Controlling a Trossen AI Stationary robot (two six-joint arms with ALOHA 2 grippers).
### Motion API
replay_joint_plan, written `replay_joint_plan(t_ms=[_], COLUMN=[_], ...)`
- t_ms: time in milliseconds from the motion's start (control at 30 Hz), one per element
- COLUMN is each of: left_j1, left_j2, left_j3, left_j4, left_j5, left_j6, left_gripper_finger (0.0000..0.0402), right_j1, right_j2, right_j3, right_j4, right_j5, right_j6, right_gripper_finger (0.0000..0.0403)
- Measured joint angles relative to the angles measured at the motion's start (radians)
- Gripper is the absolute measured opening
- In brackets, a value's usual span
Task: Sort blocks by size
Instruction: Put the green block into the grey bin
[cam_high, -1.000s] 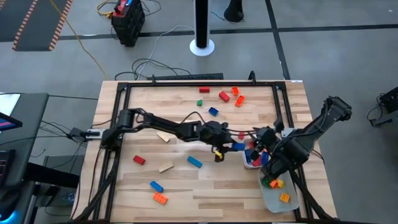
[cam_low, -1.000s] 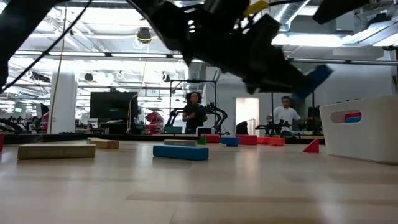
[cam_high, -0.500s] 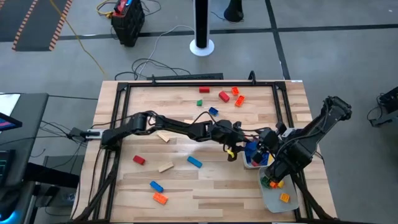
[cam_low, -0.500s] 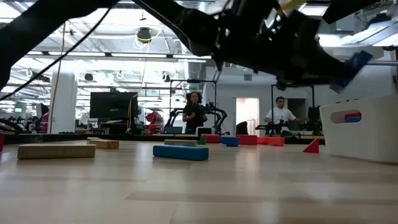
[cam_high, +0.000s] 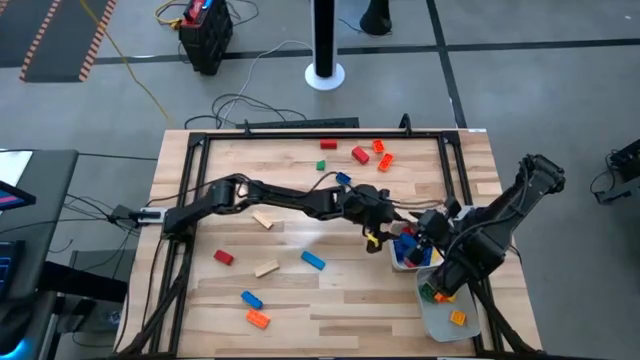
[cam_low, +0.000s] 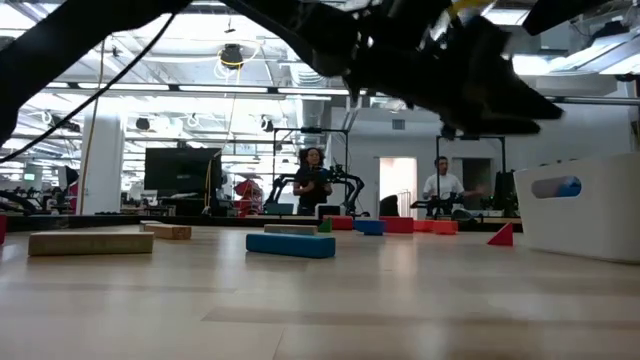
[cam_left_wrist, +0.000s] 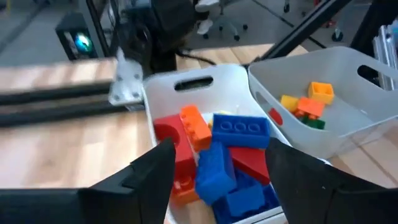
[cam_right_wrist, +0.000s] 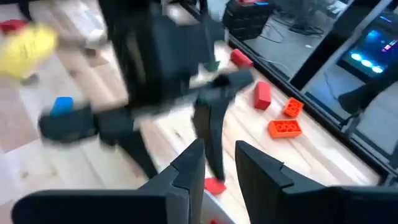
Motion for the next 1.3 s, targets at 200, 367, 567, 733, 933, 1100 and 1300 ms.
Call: replay_joint_plan(t_ms=[200,367,567,733,933,1100,1300], left_j1=[0.001,0.004,-0.006,-0.010,-0.009,0.029,0.150], left_j2=[-0.176,-0.366,-0.658,-0.888,-1.043,-1.048,-0.946], left_j3=[-0.213,-0.496,-0.829,-1.056,-1.231,-1.273,-1.246], left_j4=[0.032,0.123,0.130,0.090,0.001,-0.059,0.005], left_j5=[-0.044,-0.110,-0.203,-0.215,-0.299,-0.341,-0.325], left_j6=[0.067,0.069,0.053,-0.051,-0.091,-0.054,0.052], left_gripper_finger=[0.0207,0.0191,0.0187,0.0187,0.0187,0.0187,0.0187], right_j1=[0.063,0.095,-0.009,-0.248,-0.492,-0.640,-0.735], right_j2=[0.000,0.000,0.000,0.000,0.000,0.019,0.119], right_j3=[0.000,-0.007,-0.137,-0.221,-0.334,-0.387,-0.390], right_j4=[0.024,0.051,0.236,0.553,1.253,1.474,1.520], right_j5=[-0.002,0.007,0.203,0.186,-0.192,-0.406,-0.538], right_j6=[0.002,0.017,-0.164,-0.395,-0.974,-1.113,-1.114], right_gripper_finger=[0.0118,0.0118,0.0118,0.0118,0.0131,0.0168,0.0218])
